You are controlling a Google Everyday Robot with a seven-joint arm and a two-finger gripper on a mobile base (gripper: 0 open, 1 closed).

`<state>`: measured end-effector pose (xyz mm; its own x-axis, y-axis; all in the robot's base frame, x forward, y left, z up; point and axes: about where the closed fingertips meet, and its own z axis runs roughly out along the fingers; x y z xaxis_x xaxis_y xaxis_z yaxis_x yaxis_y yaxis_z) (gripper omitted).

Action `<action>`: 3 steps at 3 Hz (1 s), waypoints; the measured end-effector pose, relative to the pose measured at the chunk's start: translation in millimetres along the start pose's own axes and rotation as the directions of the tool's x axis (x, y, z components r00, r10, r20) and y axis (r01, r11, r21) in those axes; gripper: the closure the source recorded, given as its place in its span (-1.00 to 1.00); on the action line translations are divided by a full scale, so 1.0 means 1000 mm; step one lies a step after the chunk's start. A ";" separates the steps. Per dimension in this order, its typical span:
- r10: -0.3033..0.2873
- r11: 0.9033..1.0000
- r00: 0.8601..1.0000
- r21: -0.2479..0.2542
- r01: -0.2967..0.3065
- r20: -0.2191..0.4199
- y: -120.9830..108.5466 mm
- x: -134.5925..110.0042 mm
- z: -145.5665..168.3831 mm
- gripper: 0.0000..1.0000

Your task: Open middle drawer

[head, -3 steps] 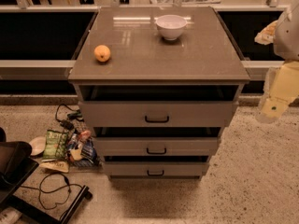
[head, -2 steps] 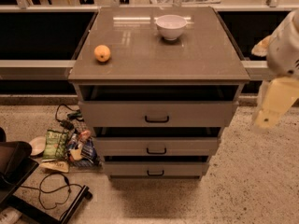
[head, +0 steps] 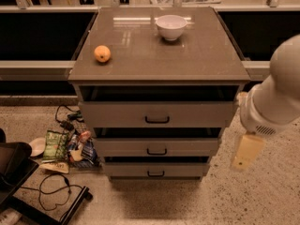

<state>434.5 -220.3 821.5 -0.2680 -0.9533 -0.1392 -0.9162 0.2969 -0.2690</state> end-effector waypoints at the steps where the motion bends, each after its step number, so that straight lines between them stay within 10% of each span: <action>1: -0.040 0.999 0.999 -0.006 0.040 -0.011 0.011 0.008 0.076 -1.00; 2: -0.075 0.997 0.997 -0.035 0.075 0.007 0.017 0.007 0.145 -1.00; 3: -0.075 0.997 0.997 -0.035 0.075 0.007 0.017 0.007 0.145 -1.00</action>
Offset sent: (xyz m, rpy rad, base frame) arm 0.0408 0.0120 -0.2157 0.0000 0.0598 0.1218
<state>460.4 -214.4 677.8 -0.1967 -0.9724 -0.1253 -0.9437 0.2225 -0.2449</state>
